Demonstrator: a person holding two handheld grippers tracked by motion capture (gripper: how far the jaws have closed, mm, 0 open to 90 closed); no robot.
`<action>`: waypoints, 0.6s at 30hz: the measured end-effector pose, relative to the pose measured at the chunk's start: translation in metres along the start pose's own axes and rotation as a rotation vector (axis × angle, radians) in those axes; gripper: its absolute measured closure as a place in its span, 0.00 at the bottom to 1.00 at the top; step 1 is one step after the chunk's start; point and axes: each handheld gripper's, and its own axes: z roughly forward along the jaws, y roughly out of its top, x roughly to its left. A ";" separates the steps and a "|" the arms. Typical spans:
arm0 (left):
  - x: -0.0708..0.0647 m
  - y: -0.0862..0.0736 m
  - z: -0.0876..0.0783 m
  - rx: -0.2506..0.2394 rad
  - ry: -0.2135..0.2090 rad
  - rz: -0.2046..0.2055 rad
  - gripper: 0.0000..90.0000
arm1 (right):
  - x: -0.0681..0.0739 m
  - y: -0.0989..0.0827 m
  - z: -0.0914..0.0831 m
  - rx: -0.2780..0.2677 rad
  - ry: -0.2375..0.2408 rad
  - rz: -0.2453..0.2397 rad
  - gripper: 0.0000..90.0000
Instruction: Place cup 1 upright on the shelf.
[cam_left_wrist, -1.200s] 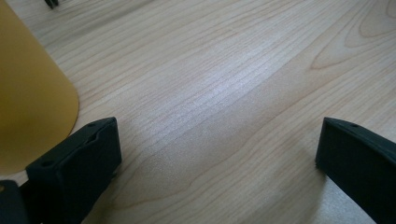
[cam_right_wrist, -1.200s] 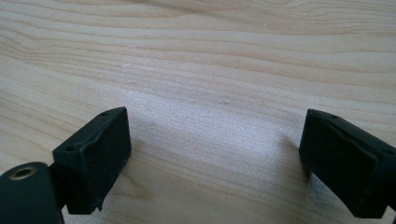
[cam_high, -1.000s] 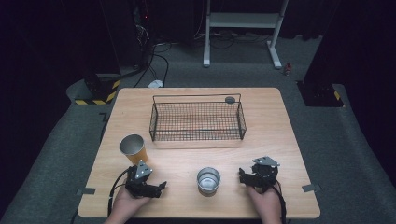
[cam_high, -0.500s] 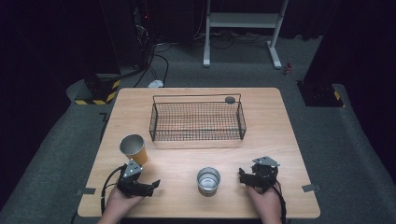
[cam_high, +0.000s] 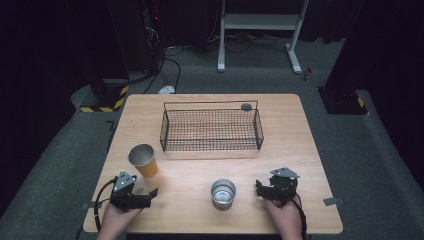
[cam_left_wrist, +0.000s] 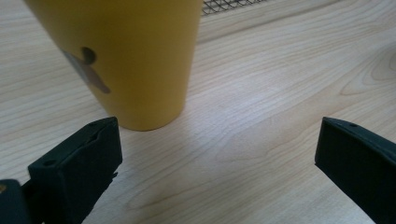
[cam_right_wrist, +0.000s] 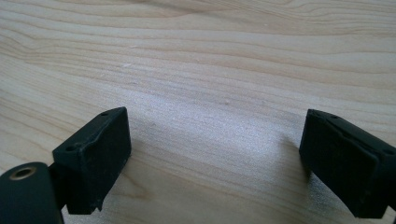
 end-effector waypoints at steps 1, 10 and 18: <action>0.001 0.000 -0.001 -0.003 0.009 0.002 0.01 | 0.000 0.000 0.000 0.000 0.000 0.000 0.10; 0.012 0.003 -0.004 -0.033 0.039 -0.016 0.01 | 0.000 0.000 0.000 0.000 0.001 0.000 0.10; 0.017 0.014 -0.002 -0.088 0.058 -0.030 0.01 | 0.000 0.000 0.000 0.000 0.001 -0.001 0.10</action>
